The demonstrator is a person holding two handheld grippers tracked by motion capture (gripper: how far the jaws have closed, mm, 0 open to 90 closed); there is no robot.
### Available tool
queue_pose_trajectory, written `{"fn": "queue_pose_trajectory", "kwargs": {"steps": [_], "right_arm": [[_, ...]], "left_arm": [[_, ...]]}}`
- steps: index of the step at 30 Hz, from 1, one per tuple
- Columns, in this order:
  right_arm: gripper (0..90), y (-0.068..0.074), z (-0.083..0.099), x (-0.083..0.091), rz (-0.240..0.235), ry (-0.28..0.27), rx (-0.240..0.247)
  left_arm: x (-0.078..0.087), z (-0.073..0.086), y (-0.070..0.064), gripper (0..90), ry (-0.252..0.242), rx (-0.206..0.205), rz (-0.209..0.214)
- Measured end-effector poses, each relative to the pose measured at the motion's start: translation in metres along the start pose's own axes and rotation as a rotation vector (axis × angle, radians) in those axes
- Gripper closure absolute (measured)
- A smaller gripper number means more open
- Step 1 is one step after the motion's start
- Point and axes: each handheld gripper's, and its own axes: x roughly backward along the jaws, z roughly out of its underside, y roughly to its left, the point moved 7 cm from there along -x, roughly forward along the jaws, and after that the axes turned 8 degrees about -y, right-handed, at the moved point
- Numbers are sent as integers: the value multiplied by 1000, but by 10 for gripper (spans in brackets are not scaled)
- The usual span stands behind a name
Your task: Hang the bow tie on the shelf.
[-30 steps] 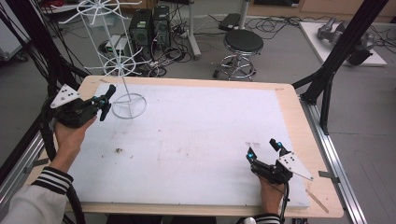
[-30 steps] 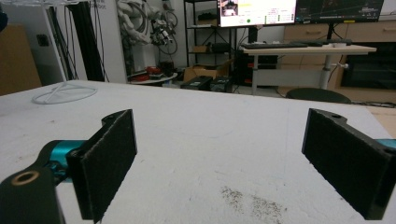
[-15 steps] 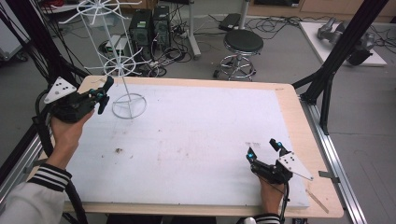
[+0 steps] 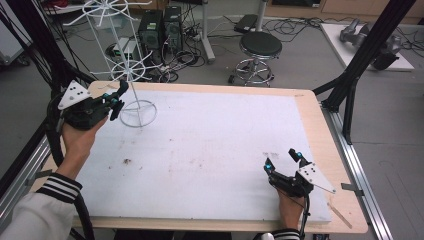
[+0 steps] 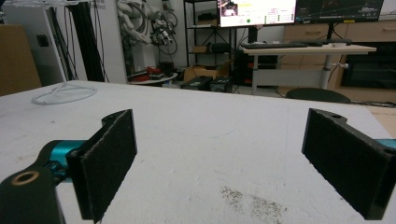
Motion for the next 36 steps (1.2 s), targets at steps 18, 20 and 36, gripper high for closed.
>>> {"fn": "queue_pose_trajectory", "kwargs": {"steps": [18,20,36], "right_arm": [[93,0,0,0,0,-1,-2],[93,0,0,0,0,-1,-3],[93,0,0,0,0,-1,-4]], "left_arm": [[-13,9,-11,881,48,-42,15],[-14,10,-12,881,56,-47,15],[-23,18,-13,881,86,-52,14]]}}
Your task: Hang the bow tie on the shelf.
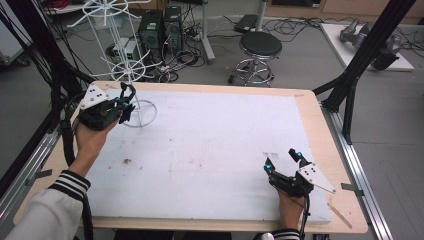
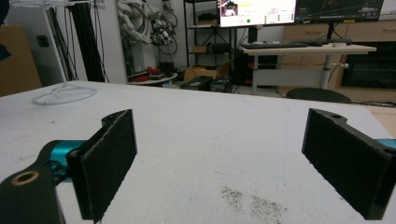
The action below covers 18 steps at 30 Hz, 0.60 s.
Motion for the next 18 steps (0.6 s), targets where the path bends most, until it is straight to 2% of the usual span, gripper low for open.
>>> {"fn": "queue_pose_trajectory", "kwargs": {"steps": [7,18], "right_arm": [[93,0,0,0,0,-1,0],[93,0,0,0,-2,-4,4]], "left_arm": [[-2,1,1,881,8,-3,0],[-8,9,5,881,21,27,2]]}}
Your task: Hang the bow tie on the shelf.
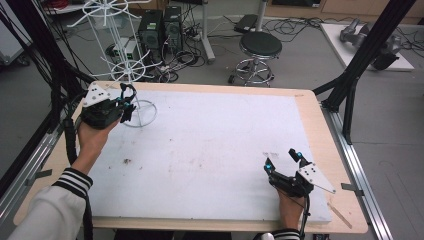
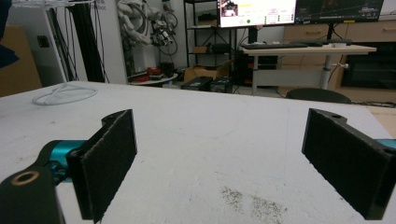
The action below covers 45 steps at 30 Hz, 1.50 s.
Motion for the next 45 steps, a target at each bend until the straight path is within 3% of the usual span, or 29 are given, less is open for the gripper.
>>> {"fn": "queue_pose_trajectory", "kwargs": {"steps": [18,22,28,35,40,45], "right_arm": [[93,1,0,0,-7,1,-2],[93,1,0,0,-8,1,-2],[93,1,0,1,-9,-3,5],[93,1,0,1,-11,-6,8],[93,1,0,1,-9,-7,13],[93,1,0,1,-5,-6,15]], "left_arm": [[1,10,5,861,-8,67,20],[3,12,7,763,-5,81,36],[4,14,12,461,-37,117,66],[19,19,15,323,-102,123,94],[37,28,19,204,-180,118,128],[65,45,22,184,-236,116,133]]}}
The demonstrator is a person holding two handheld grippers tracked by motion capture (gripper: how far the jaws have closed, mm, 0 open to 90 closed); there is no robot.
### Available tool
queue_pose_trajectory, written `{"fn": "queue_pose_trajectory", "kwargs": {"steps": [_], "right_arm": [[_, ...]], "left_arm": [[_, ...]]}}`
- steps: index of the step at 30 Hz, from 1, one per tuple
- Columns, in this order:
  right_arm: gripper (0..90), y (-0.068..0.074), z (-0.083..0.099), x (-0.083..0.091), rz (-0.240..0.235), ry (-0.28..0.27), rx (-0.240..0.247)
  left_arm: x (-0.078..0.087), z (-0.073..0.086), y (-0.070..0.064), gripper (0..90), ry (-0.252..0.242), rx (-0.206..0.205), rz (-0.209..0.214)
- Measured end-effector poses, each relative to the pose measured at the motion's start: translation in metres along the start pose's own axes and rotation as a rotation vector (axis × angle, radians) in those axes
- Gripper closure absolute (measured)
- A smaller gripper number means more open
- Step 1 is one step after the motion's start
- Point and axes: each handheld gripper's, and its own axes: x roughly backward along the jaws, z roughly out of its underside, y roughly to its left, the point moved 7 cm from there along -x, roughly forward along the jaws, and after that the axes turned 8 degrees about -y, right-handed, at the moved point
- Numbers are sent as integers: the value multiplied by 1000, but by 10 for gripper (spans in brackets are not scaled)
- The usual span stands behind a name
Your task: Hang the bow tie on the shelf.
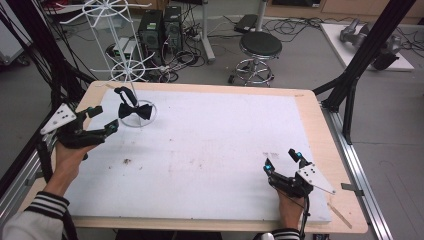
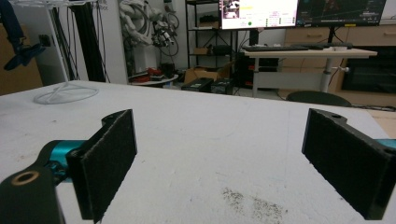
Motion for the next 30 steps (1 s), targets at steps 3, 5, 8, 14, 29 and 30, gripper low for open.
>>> {"fn": "queue_pose_trajectory", "kwargs": {"steps": [3,5,8,14,29,30], "right_arm": [[93,0,0,0,1,0,-3],[93,0,0,0,2,2,-5],[93,0,0,0,5,2,-2],[93,0,0,0,6,-5,10],[93,1,0,1,6,-8,8],[93,1,0,1,6,-8,10]], "left_arm": [[21,10,-2,179,-34,0,5],[33,20,-5,177,-46,-4,4],[49,38,-11,172,-60,-3,7],[63,67,-20,172,-87,10,5],[65,77,-21,170,-129,25,-30],[65,77,-22,170,-128,17,-28]]}}
